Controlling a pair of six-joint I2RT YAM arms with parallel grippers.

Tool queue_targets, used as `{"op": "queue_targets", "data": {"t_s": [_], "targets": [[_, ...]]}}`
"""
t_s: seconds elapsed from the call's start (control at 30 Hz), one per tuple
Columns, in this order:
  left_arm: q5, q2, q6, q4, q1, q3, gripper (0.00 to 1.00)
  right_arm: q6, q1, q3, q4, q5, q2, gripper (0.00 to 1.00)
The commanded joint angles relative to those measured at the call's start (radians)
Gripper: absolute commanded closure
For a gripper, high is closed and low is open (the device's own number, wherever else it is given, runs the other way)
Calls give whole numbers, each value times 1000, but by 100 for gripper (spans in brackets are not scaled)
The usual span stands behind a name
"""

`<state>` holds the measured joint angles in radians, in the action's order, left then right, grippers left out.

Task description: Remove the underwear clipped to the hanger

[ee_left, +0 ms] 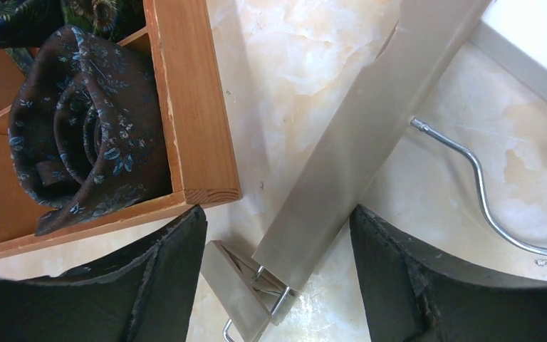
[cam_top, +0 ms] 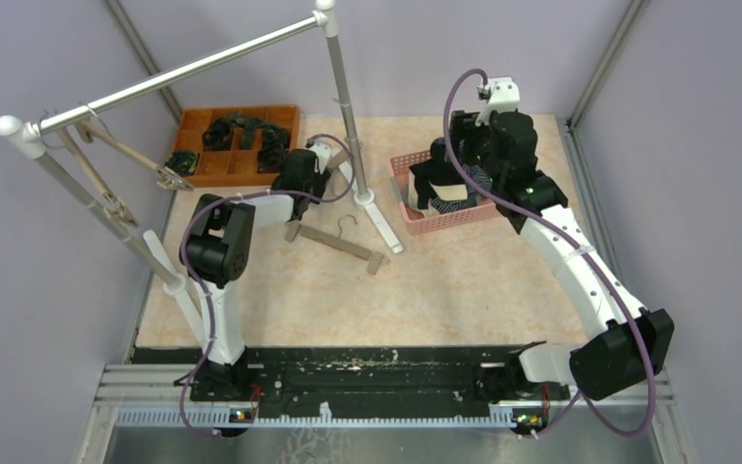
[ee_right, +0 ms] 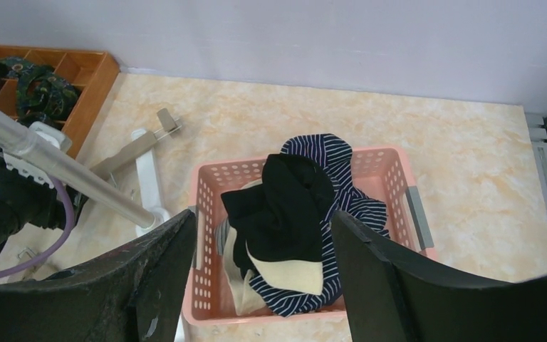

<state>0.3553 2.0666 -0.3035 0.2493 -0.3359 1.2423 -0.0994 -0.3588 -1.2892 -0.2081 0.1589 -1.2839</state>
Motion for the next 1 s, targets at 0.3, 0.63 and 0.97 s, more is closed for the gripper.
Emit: {"op": "queue_targets", "data": {"t_s": [0.3, 0.63, 0.97], "targets": [[-107, 116, 9, -169, -3, 134, 28, 70, -49, -28, 60, 22, 24, 30], [-152, 220, 50, -389, 1, 302, 34, 109, -61, -8, 56, 61, 58, 30], [-173, 236, 76, -517, 9, 355, 60, 137, -63, 25, 101, 88, 86, 27]]}}
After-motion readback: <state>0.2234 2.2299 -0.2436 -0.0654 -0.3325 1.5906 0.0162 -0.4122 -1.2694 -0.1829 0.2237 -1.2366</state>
